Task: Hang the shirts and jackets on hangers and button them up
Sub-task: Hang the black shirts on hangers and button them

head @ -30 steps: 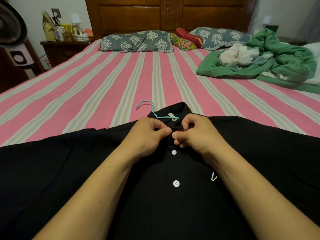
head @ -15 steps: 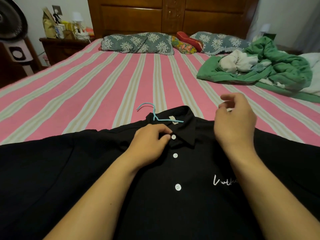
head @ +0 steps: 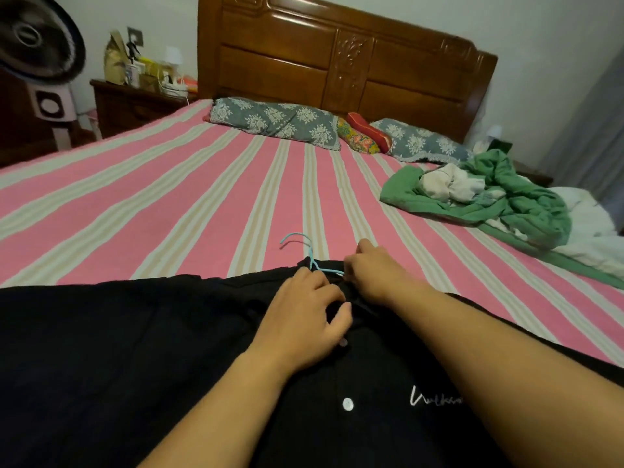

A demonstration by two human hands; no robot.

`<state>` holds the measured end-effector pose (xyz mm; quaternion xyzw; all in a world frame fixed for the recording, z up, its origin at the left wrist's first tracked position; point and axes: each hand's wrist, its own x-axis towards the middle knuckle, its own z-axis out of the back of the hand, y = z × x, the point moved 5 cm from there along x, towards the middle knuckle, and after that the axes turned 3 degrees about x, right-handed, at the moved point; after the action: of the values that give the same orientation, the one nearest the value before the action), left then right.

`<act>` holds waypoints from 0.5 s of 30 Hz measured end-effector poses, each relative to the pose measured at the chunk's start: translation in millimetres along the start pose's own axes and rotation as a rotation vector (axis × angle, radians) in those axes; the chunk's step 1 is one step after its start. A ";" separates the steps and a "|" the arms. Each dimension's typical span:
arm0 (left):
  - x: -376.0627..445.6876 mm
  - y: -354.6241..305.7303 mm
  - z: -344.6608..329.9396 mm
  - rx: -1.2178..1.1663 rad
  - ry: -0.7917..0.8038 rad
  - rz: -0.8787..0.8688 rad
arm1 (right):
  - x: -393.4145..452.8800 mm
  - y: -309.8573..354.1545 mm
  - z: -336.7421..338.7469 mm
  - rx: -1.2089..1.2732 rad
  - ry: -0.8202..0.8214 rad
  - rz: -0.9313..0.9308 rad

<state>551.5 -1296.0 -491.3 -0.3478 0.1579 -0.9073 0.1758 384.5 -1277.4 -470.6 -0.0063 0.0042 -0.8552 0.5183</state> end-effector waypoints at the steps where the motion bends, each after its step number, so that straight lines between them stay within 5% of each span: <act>1: -3.3 1.2 5.6 -0.052 -0.104 0.018 | -6.7 -1.2 6.2 0.038 -0.094 0.001; 3: -13.2 -6.9 20.8 -0.078 -0.246 0.037 | -28.3 -9.0 29.2 0.202 -0.262 -0.047; 7: -21.0 -64.2 81.0 -0.117 -0.156 -0.078 | -82.5 -22.7 105.8 0.380 -0.441 -0.026; 11: -29.9 -120.9 202.4 -0.374 -0.456 0.246 | -164.5 -21.2 187.5 0.438 -0.497 0.056; 15: -77.4 -181.9 245.9 -0.432 -0.190 0.466 | -283.7 -0.4 235.7 0.483 -0.651 0.167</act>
<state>736.1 -1141.7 -287.4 -0.4146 0.4048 -0.7517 0.3150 518.9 -1025.8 -236.7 -0.1541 -0.3603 -0.7399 0.5469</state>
